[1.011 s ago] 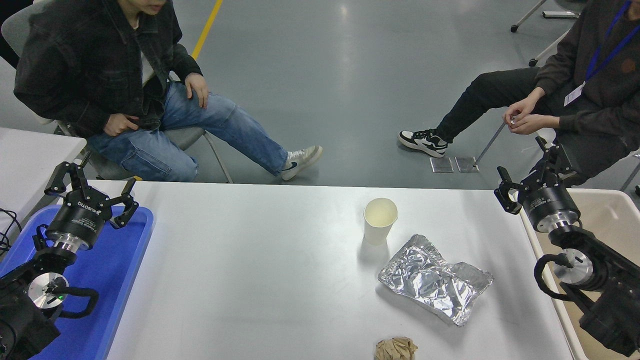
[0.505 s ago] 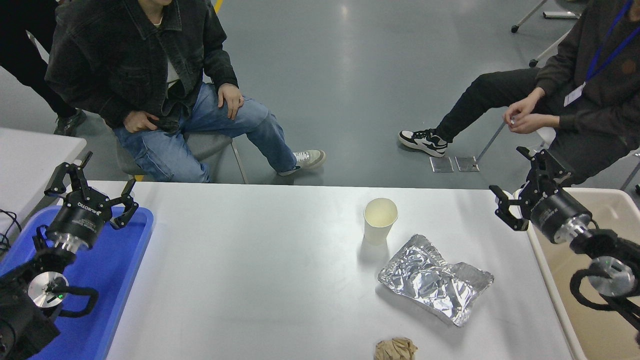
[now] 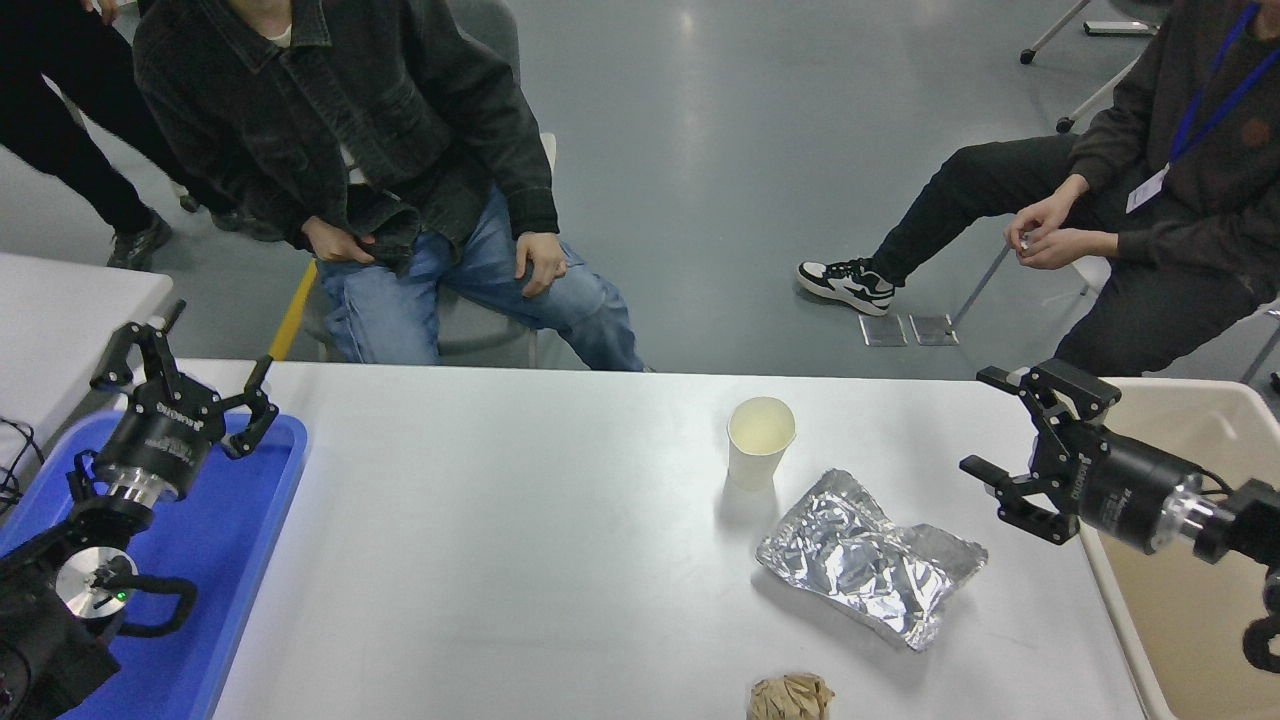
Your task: Clean the table surface
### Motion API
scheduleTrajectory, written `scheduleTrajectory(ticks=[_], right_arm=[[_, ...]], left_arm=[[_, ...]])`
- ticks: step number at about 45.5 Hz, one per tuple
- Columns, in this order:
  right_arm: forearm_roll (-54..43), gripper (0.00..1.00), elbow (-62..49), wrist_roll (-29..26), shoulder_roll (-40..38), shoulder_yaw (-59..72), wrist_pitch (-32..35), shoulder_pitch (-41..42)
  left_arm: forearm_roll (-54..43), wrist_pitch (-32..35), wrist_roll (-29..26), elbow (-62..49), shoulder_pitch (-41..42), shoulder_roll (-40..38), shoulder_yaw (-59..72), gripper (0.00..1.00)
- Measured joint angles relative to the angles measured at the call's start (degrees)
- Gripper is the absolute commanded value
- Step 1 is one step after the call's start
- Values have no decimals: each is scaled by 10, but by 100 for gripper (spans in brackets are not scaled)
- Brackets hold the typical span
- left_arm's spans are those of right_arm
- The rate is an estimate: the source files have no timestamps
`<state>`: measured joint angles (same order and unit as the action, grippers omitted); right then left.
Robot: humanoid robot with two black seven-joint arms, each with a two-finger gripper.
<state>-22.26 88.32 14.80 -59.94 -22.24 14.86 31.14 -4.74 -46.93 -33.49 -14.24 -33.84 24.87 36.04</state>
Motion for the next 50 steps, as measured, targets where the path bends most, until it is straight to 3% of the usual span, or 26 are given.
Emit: scheduleTrajectory(ticks=[13, 22, 35, 50], right_arm=[[-105, 100, 59, -23, -17, 11, 3, 6], [-139, 100, 70, -94, 3, 19, -8, 36], [-121, 100, 44, -220, 63, 45, -49, 101], [-77, 100, -22, -295, 142, 62, -91, 151]], left_arm=[[0, 0, 0, 0, 0, 0, 0, 100], [0, 0, 0, 0, 0, 0, 0, 100], [0, 0, 0, 0, 0, 0, 0, 100], [0, 0, 0, 0, 0, 0, 0, 100]])
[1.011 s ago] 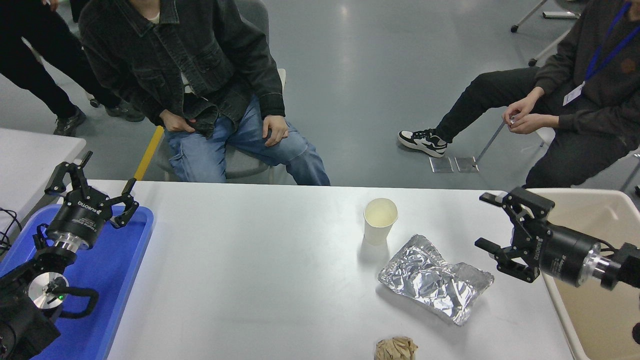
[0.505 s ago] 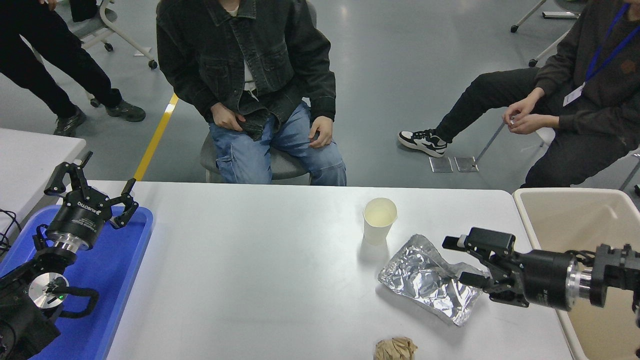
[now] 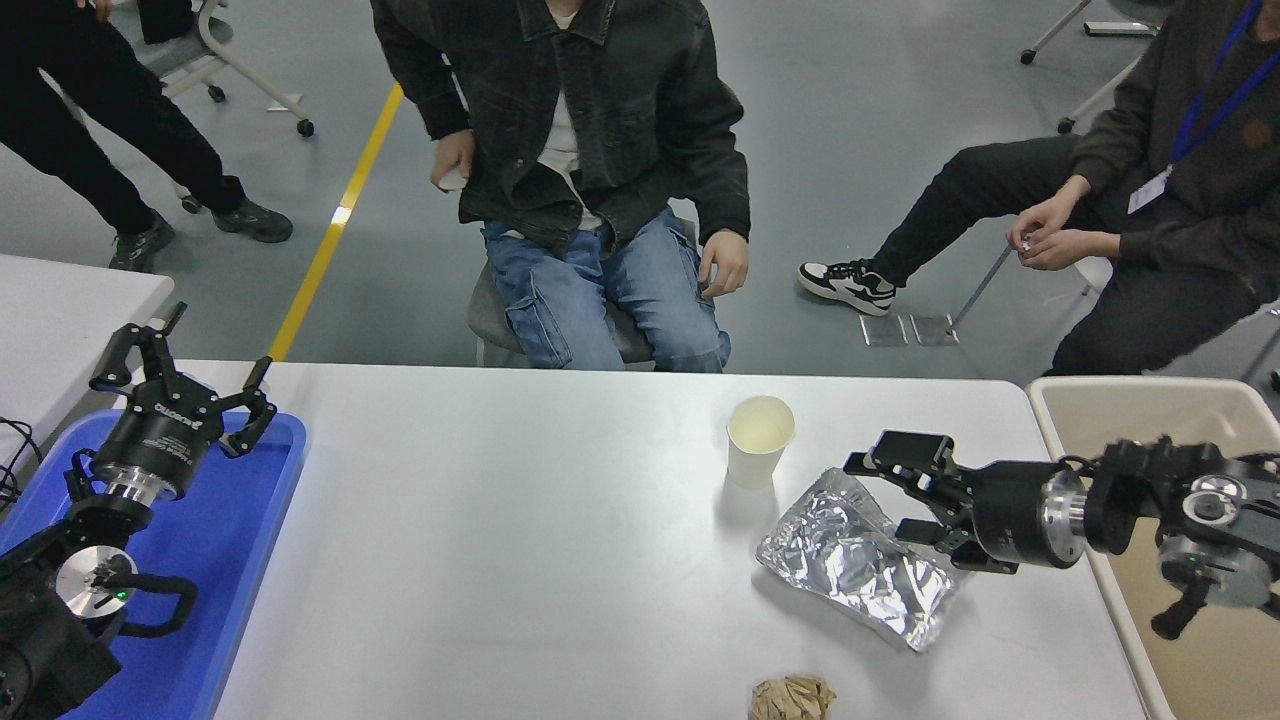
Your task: Clean the table surface
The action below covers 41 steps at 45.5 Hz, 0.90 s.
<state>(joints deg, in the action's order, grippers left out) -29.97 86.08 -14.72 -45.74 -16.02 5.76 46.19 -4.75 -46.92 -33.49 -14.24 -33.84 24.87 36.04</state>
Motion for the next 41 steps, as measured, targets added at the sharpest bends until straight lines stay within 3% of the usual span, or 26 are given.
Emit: scheduleTrajectory(ticks=[15, 41], right_arm=[[78, 100, -78, -64, 82, 2, -52, 32], [118, 100, -246, -81, 237, 32, -60, 87]], left_arm=[[0, 0, 0, 0, 0, 0, 0, 100], [0, 0, 0, 0, 0, 0, 0, 100]])
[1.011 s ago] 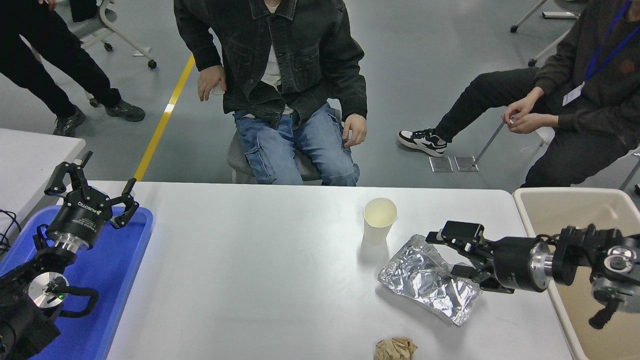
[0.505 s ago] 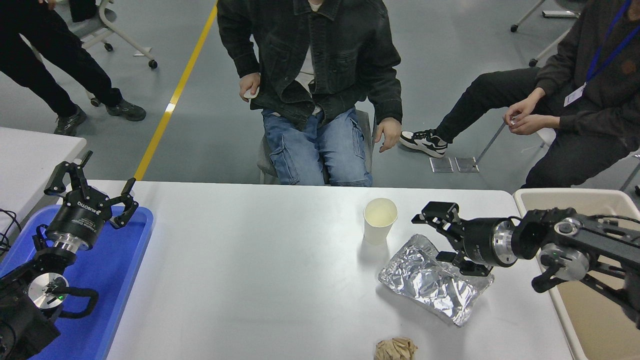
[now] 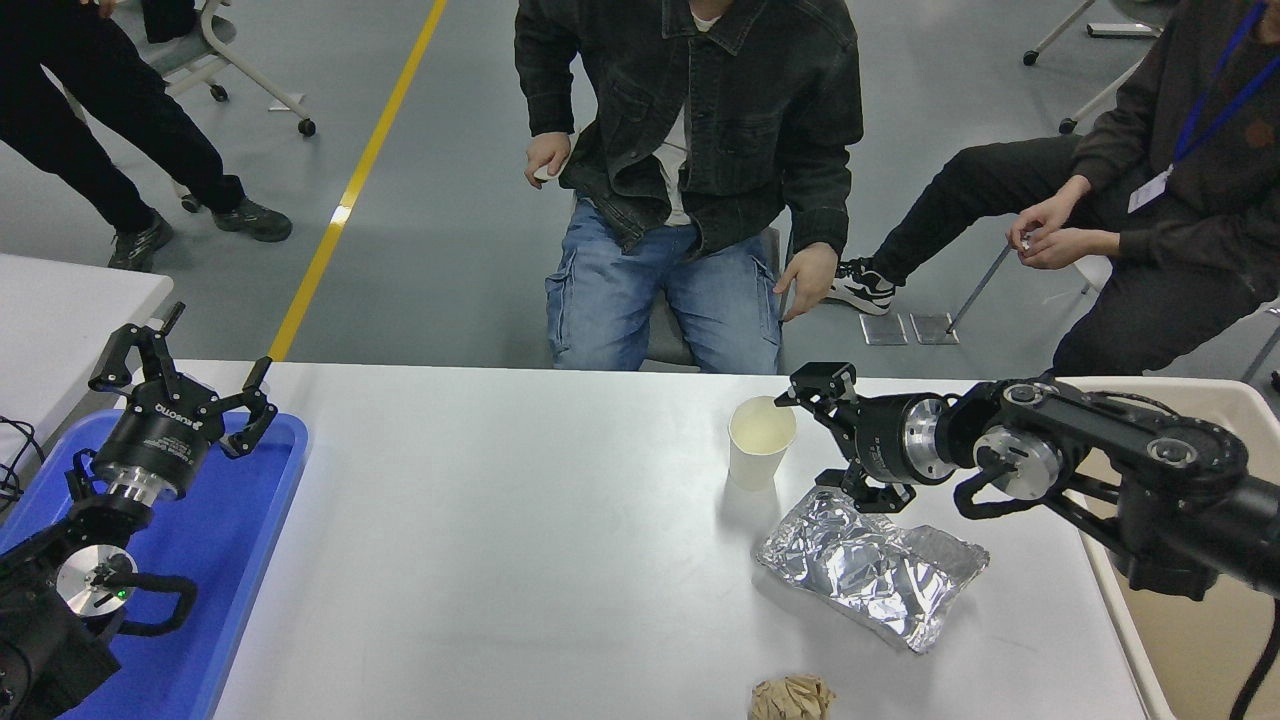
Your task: Clean the table surface
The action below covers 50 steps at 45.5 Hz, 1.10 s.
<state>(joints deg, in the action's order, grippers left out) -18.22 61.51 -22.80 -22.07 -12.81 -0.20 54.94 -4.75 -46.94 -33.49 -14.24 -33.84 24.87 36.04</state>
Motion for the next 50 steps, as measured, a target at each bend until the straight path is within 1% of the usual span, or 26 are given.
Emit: scheduleTrajectory(ticks=[19, 22, 32, 39, 45, 47, 50], right_arm=[[-2, 100, -92, 0, 54, 14, -1, 6], [-3, 98, -101, 0, 60, 14, -1, 7], [-3, 97, -119, 1, 76, 9, -2, 8], [-2, 89, -128, 2, 86, 7, -3, 12], [-2, 76, -133, 2, 92, 7, -1, 14], [-2, 69, -134, 2, 93, 7, -1, 14], [-2, 67, -136, 2, 94, 7, -1, 14]], left_arm=[[0, 0, 0, 0, 0, 0, 0, 100], [0, 0, 0, 0, 0, 0, 0, 100], [0, 0, 0, 0, 0, 0, 0, 100], [0, 0, 0, 0, 0, 0, 0, 100], [0, 0, 0, 0, 0, 0, 0, 100], [0, 0, 0, 0, 0, 0, 0, 100], [0, 0, 0, 0, 0, 0, 0, 100]])
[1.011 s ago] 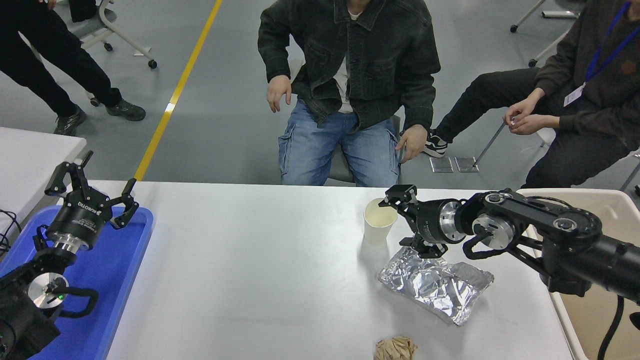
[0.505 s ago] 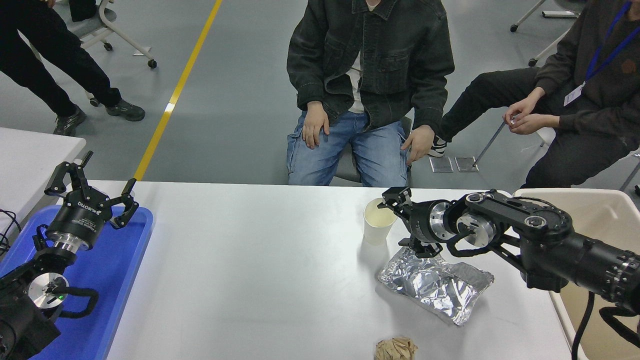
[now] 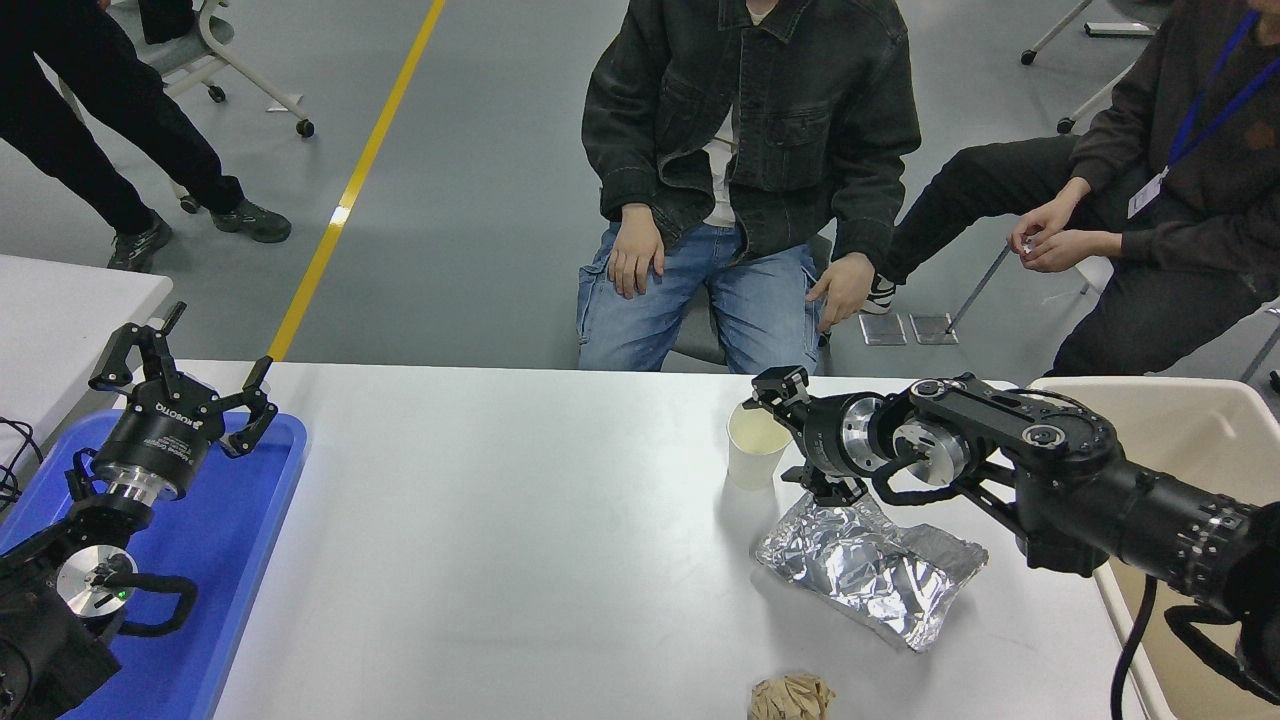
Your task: Clean the table surface
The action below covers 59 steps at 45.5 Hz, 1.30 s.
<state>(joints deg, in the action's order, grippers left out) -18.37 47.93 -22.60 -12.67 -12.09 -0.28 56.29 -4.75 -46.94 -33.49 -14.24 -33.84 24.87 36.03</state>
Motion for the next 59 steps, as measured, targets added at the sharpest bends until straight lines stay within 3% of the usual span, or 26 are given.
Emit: scheduleTrajectory(ticks=[14, 27, 36, 43, 49, 59], right_arm=[[1, 66, -5, 0, 4, 5, 0, -5], [1, 44, -7, 0, 7, 9, 1, -7], [0, 18, -8, 0, 8, 15, 0, -8], [-6, 15, -9, 1, 8, 24, 0, -7], [-10, 0, -10, 2, 7, 29, 0, -7], [-10, 0, -19, 4, 7, 26, -1, -8]], left_arm=[[0, 0, 0, 0, 0, 0, 0, 100], [0, 0, 0, 0, 0, 0, 0, 100], [0, 0, 0, 0, 0, 0, 0, 100], [0, 0, 0, 0, 0, 0, 0, 100], [0, 0, 0, 0, 0, 0, 0, 100], [0, 0, 0, 0, 0, 0, 0, 100]])
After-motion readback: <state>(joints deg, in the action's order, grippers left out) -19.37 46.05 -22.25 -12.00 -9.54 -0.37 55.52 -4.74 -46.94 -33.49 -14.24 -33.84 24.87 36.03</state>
